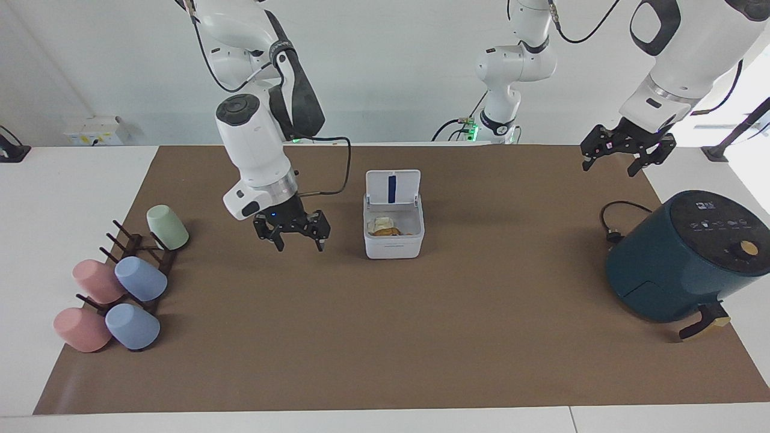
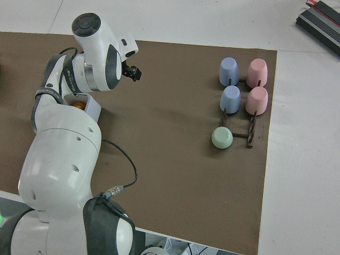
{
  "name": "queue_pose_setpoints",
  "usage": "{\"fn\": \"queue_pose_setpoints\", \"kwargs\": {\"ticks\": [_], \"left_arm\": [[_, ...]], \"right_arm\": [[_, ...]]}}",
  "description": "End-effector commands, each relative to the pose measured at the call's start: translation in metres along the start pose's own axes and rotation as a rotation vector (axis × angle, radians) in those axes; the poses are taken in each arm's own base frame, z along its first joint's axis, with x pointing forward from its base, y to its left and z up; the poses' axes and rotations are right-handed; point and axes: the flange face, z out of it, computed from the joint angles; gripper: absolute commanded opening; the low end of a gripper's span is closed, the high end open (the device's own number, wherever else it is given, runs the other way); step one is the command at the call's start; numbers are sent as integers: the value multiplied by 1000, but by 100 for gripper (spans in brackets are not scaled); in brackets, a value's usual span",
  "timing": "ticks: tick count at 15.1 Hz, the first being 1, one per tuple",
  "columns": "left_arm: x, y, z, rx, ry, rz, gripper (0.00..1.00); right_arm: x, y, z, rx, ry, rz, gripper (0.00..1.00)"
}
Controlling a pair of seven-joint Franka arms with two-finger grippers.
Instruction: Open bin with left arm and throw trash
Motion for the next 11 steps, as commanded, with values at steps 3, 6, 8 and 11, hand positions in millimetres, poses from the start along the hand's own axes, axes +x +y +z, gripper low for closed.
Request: {"fn": "queue_pose_setpoints", "kwargs": {"ticks": [3,6,8,11], "left_arm": [[-2,8,3,12,-17,-53,100],[4,5,8,6,-13,-113,100],[4,4,8,6,-15,-115,100],[2,6,8,-1,-23,-191,100]], "right_arm": [[9,63,-25,-49,-41,-70,100],[12,89,-42,-62,-63,-56,100],[13,99,-57,-64,-45,-38,100],[21,98,-81,-96,-37,-49,100]]}}
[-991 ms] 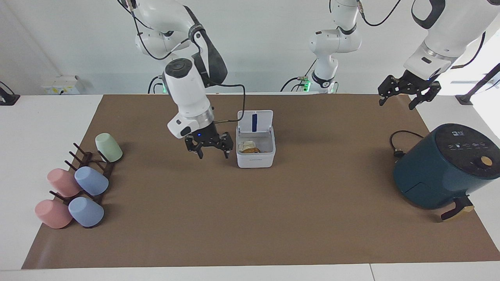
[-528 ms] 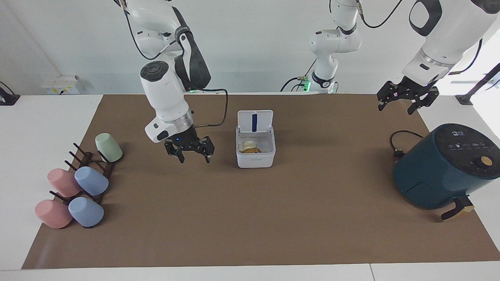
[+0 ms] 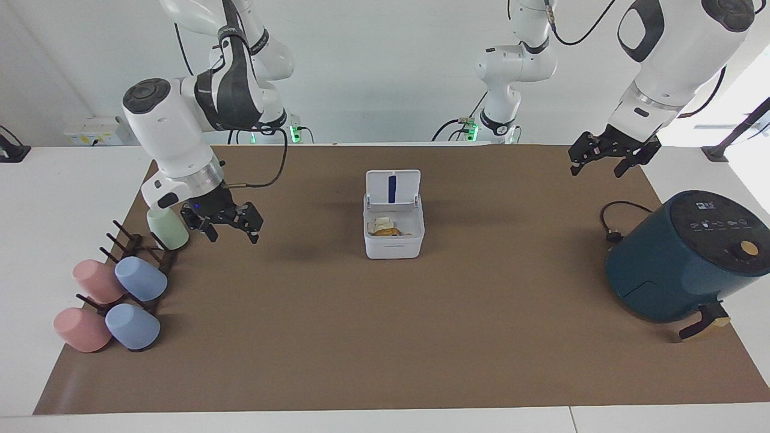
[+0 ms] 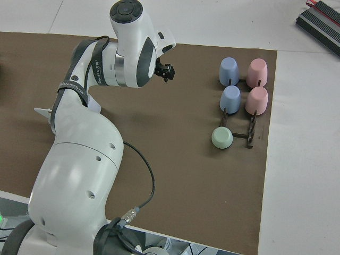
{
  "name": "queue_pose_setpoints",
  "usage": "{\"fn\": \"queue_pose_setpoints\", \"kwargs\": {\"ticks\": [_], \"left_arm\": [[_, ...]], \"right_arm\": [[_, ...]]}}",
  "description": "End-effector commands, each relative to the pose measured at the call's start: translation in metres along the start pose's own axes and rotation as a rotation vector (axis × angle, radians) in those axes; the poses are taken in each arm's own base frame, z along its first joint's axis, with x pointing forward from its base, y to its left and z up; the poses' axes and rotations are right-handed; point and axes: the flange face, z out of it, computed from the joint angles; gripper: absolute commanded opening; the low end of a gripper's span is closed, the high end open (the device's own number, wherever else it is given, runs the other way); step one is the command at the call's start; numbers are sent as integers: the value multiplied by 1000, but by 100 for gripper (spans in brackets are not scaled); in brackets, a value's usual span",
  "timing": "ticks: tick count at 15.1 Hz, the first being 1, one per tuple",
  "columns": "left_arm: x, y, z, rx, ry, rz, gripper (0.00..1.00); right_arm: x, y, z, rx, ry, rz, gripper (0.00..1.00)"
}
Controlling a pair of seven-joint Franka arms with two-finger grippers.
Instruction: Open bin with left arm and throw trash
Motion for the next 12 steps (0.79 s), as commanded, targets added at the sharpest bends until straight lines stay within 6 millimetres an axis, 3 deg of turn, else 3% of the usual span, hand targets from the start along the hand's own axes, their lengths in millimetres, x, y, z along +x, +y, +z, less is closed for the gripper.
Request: {"fn": "queue_pose_setpoints", "kwargs": {"ticks": [1,4,6,9,12], "left_arm": [[-1,1,-1,0,-8,-58,100],[-3,1,-4,3,-6,-58,100],[-6,2,-5,4,-5,-55,100],[-13,2,-9,5,-8,-53,100],[-20,0,-11,6,-6,-56,100]], "right_arm": [[9,4,-33,-56,5,-27,100],[21,2,-66,-65,-27,-26,100],[18,7,-75,-76,-68,-14,100],[-7,21,-99,-102,-119,4,100],[-37,37,-105,-121,-168,28,100]]}}
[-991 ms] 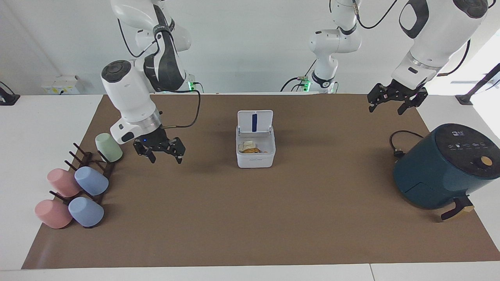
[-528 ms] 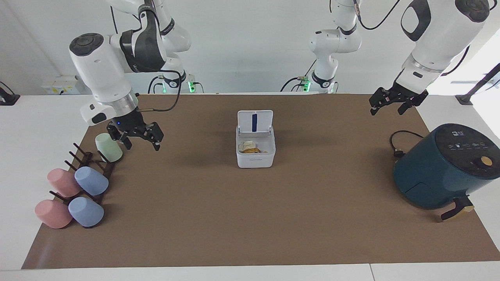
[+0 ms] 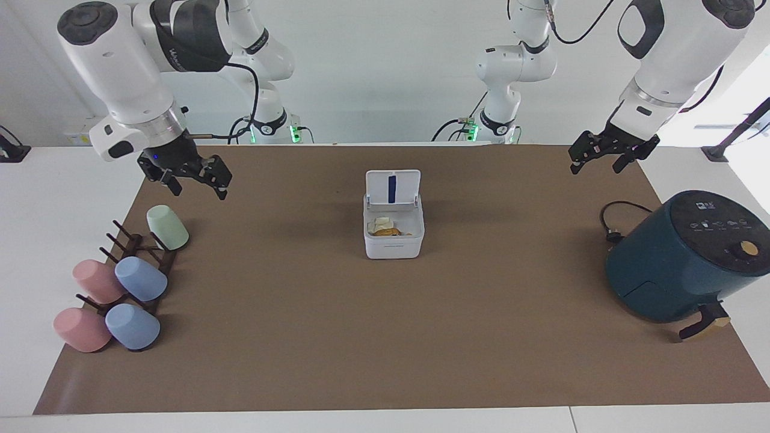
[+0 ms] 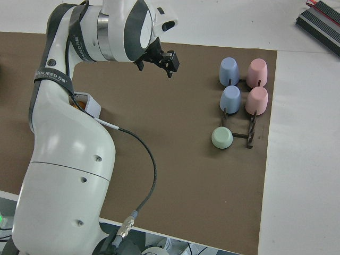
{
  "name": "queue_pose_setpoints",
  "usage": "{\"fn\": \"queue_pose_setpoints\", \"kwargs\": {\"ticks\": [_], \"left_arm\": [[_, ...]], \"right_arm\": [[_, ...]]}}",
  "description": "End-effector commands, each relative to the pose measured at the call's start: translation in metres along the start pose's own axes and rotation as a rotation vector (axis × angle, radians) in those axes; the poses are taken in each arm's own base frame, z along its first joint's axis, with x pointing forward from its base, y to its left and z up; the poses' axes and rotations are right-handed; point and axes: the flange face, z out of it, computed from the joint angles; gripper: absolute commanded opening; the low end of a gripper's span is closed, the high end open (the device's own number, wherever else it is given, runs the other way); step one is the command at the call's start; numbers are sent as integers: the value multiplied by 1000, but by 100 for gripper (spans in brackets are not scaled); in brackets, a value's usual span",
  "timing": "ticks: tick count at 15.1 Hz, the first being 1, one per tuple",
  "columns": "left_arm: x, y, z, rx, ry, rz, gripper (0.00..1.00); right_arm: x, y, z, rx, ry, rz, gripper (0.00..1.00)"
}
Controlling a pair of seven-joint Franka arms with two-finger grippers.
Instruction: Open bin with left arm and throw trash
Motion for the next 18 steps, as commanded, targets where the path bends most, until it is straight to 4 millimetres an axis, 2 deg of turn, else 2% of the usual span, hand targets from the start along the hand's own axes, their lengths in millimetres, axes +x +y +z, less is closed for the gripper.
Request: {"fn": "queue_pose_setpoints", "kwargs": {"ticks": [1,6,10,12,15,18], "left_arm": [[-13,-2,-3,5,-5,-13,100],[-14,-2,-6,4,-3,-7,100],[-13,-15,-8,4,2,-30,100],[-13,-8,-10,5,6,-19,100],[-14,7,-8,7,1,8,100],[-16,12,-10,7,-1,18,100]], "right_arm": [[-27,22,6,-30,-27,22,100],[-26,16,22,-19,44,15,100],[-23,7,18,-11,86,-4,100],[-21,7,9,-11,77,-7,100],[-19,7,8,-13,66,-9,100],[-20,10,6,-13,44,-23,100]]}}
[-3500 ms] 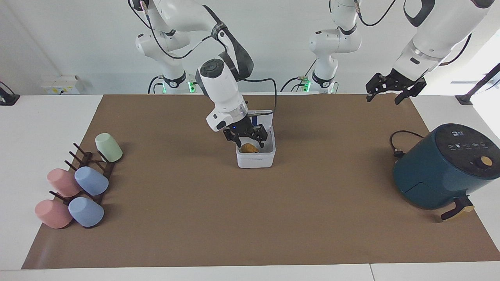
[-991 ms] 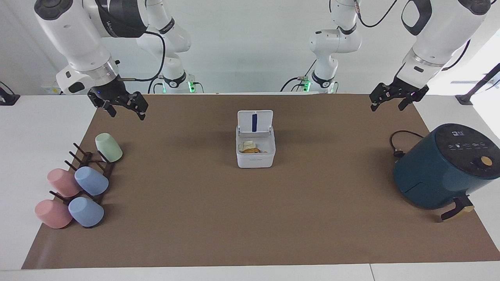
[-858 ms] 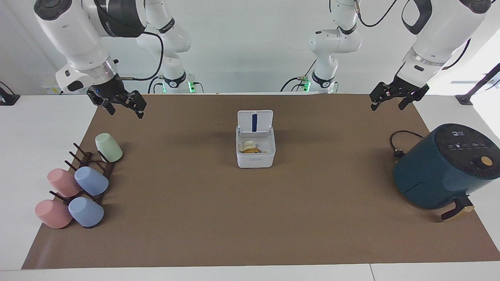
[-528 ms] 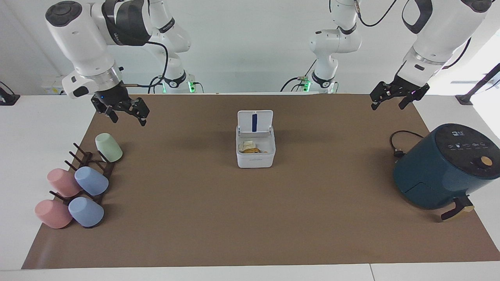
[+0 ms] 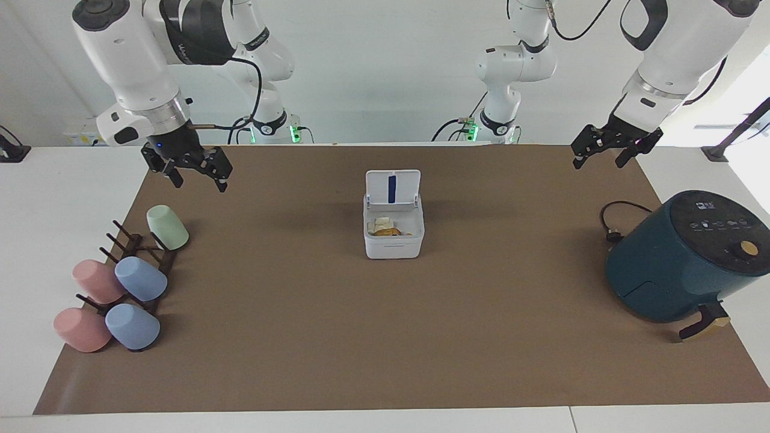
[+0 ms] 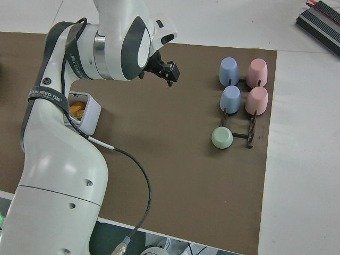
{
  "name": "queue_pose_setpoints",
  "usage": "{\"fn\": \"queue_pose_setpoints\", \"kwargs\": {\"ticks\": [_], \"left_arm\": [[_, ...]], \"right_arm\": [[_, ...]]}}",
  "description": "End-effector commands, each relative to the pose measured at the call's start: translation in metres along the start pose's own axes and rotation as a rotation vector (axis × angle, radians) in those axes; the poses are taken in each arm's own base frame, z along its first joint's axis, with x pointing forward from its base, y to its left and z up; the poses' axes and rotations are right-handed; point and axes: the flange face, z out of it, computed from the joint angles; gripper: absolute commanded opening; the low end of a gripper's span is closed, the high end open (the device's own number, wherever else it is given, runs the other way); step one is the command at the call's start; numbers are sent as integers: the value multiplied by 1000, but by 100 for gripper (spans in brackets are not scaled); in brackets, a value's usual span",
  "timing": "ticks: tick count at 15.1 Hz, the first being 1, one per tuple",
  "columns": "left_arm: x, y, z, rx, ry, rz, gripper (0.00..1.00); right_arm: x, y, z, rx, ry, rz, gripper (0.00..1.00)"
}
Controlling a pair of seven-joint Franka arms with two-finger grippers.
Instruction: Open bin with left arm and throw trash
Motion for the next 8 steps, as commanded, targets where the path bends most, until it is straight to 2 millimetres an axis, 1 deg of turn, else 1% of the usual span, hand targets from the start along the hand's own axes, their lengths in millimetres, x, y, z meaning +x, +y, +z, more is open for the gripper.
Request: {"fn": "queue_pose_setpoints", "kwargs": {"ticks": [1,3,5,8], "left_arm": [[-9,7,-3,6,-4,9,100],[-10,10,-3,6,-4,15,100],[-10,12,-3,6,-3,18,100],[-10,12,-2,6,-4,18,100]], "right_arm": [[-1,4,-5,-13,-11,-27,100],[-2,2,-4,-15,-12,-32,100],[-4,-9,-4,-13,-14,-49,100],[-5,-9,-3,-12,-16,-46,100]]}}
